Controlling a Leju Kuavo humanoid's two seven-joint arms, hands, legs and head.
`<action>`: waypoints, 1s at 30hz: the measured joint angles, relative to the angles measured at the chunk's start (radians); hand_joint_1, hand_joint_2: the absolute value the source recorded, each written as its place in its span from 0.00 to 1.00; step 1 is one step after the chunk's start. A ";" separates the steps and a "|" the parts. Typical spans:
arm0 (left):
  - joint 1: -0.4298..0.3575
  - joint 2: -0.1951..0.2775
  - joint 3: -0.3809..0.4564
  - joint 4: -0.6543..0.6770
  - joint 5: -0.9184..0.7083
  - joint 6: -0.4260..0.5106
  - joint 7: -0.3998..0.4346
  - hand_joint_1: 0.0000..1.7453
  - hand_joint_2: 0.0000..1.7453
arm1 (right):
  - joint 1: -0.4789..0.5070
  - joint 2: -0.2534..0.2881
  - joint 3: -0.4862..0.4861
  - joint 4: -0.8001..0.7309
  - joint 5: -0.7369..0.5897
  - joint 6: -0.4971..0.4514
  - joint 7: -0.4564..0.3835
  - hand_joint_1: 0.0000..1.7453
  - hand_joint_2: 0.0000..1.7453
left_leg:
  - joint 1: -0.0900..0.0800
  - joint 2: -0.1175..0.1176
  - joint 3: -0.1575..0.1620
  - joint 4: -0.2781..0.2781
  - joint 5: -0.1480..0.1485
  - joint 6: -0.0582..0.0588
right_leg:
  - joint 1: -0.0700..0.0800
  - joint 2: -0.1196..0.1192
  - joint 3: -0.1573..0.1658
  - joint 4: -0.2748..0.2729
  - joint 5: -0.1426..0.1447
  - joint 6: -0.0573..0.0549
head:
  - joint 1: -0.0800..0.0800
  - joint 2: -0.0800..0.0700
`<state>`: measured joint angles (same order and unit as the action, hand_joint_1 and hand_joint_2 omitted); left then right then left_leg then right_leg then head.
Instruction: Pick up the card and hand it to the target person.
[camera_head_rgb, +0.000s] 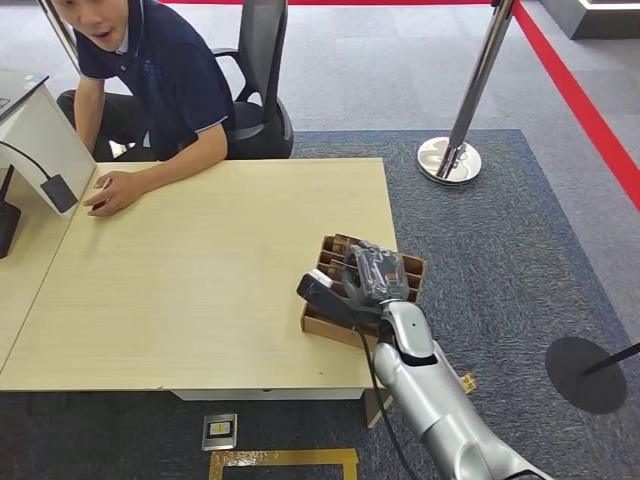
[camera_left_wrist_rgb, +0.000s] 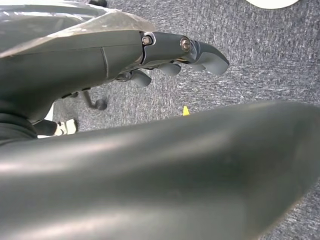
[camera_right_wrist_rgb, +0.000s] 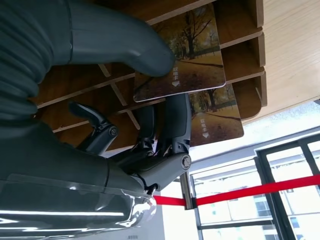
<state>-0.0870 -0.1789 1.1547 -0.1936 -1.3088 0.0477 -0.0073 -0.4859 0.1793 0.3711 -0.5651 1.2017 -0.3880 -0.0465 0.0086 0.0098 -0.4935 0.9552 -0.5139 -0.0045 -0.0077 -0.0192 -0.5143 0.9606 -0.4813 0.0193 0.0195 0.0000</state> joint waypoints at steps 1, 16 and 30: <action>0.000 0.000 0.000 0.000 0.001 0.000 0.000 0.00 0.00 | 0.000 0.000 0.000 -0.001 0.001 0.000 -0.005 1.00 1.00 | 0.000 0.000 0.000 0.000 0.000 0.000 | 0.000 0.000 0.000 0.000 0.000 0.000 | 0.000 0.000; 0.000 0.000 0.000 0.000 0.018 0.001 -0.001 0.00 0.00 | 0.068 -0.001 0.033 -0.259 0.003 0.102 -0.059 1.00 1.00 | 0.000 0.000 -0.001 0.000 0.000 0.000 | 0.000 0.000 -0.001 0.000 0.000 0.000 | 0.000 0.000; 0.000 0.000 0.005 0.000 0.034 0.005 -0.001 0.00 0.00 | 0.062 -0.011 0.130 -0.498 -0.066 0.194 -0.098 1.00 1.00 | 0.000 0.000 -0.001 0.000 0.000 0.000 | 0.000 0.000 -0.001 0.000 0.000 0.000 | 0.000 0.000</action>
<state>-0.0870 -0.1789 1.1600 -0.1934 -1.2747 0.0526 -0.0084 -0.4241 0.1681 0.5010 -1.0631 1.1356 -0.1938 -0.1440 0.0087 0.0098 -0.4946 0.9551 -0.5139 -0.0046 -0.0076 -0.0192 -0.5149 0.9609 -0.4813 0.0193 0.0194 0.0000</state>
